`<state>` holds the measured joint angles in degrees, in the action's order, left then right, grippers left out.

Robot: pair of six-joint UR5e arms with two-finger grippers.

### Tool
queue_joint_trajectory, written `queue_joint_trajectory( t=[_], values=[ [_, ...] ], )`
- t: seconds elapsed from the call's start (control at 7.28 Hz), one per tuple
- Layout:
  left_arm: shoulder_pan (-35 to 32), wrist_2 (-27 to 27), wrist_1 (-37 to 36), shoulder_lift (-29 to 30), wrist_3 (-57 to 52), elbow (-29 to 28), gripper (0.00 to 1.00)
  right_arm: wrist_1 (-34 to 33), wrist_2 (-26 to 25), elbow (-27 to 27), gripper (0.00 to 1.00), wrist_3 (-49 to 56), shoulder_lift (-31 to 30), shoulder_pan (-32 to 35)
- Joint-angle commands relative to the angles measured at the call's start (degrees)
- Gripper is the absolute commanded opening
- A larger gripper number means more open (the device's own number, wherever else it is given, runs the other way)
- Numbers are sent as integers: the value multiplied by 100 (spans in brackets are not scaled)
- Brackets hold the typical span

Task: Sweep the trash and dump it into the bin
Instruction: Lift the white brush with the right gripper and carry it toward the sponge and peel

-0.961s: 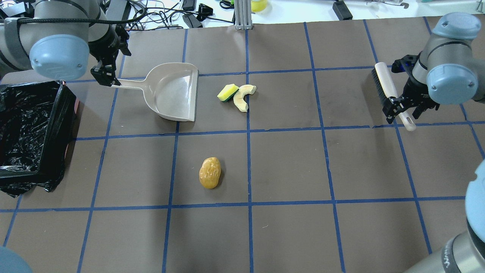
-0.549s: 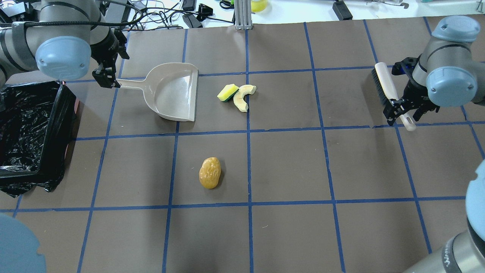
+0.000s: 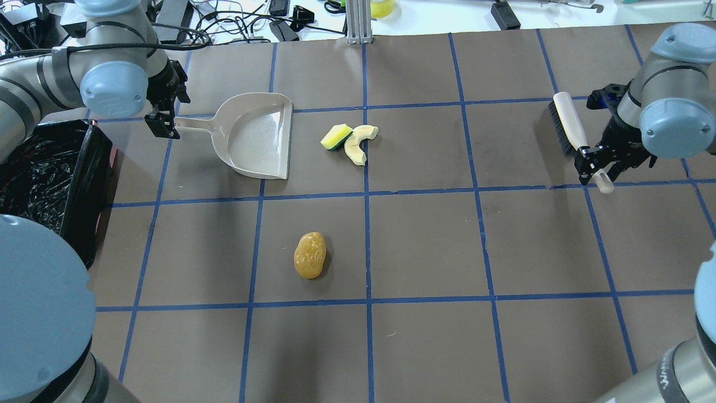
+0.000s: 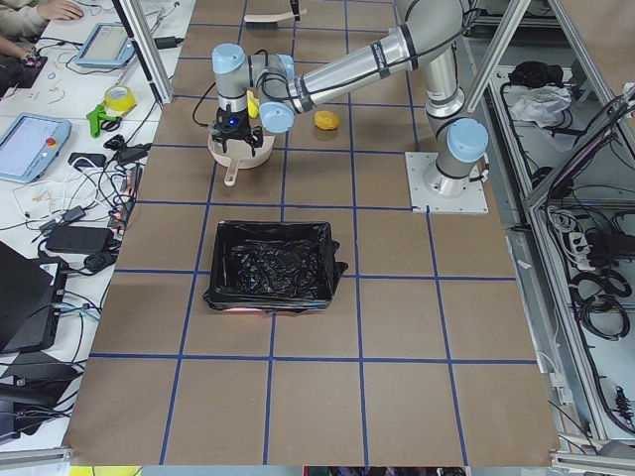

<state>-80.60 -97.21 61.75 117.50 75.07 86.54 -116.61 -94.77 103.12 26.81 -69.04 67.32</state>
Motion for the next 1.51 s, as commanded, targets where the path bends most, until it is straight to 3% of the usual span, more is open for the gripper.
queue_joint_trajectory(
  t=[0.0, 0.14, 0.55, 0.96, 1.1, 1.37],
  values=[
    [87, -44, -92, 211, 25, -5, 96, 7, 80, -20, 26, -35, -4, 1],
    [123, -44, -101, 264, 25, -14, 98, 7, 133, -29, 15, -36, -13, -8],
    [123, -35, -453, 466, 217, -40, 98, 251, 73, -160, 4, -360, -223, 140],
    [123, -44, -620, 563, 227, -40, 97, 1235, -235, -546, 1, -1532, -443, 1507],
    [123, -44, -611, 563, 210, -40, 79, 1403, -201, -626, 1, -2295, -452, 2043],
    [123, -44, -611, 563, 236, -32, 23, 1510, -95, -714, 0, -3528, -365, 3046]
  ],
)
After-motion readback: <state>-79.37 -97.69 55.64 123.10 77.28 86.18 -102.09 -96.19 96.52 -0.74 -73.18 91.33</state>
